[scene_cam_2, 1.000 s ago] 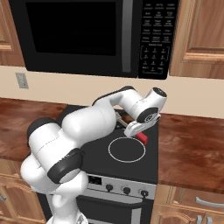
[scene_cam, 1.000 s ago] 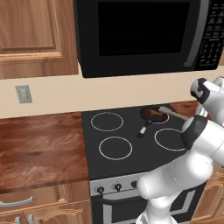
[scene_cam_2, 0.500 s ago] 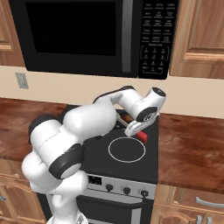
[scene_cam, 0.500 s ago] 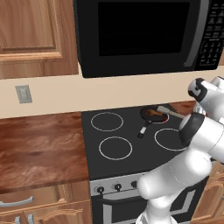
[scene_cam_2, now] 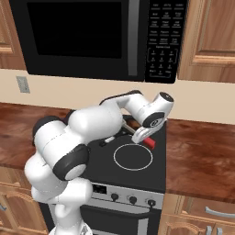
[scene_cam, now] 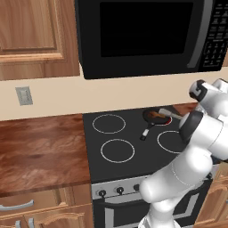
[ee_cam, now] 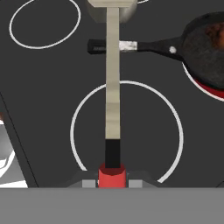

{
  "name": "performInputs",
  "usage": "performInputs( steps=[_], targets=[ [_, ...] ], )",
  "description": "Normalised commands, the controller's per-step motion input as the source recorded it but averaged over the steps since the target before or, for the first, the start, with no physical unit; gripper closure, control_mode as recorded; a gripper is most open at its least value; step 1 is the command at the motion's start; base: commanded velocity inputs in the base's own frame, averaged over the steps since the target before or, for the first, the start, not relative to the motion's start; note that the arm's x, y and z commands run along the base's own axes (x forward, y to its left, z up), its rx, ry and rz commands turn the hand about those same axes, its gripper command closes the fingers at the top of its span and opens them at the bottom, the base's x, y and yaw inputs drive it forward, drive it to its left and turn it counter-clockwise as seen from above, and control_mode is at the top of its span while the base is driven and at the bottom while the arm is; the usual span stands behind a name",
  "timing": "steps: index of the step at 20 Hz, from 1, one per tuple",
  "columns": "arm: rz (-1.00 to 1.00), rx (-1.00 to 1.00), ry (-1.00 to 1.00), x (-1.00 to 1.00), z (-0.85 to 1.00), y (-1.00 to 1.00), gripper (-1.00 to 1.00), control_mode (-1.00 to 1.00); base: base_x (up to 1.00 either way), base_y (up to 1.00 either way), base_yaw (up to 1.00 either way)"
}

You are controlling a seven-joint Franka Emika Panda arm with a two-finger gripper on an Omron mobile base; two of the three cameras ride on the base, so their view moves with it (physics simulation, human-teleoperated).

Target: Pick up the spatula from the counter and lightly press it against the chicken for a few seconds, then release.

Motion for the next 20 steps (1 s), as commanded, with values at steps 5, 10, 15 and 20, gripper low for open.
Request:
performInputs(
  steps=[5, 10, 15, 20],
  targets=[
    [0.03, 0.0, 0.0, 0.16, -0.11, -0.06, 1.0, -1.0, 0.0, 0.0, 0.0],
    [0.03, 0.0, -0.01, 0.19, -0.02, -0.14, 1.0, -1.0, 0.0, 0.0, 0.0],
    [0.04, 0.0, -0.01, 0.21, 0.0, -0.18, 1.0, -1.0, 0.0, 0.0, 0.0],
    [0.04, 0.0, 0.0, 0.18, -0.05, -0.11, 1.0, -1.0, 0.0, 0.0, 0.0]
  ],
)
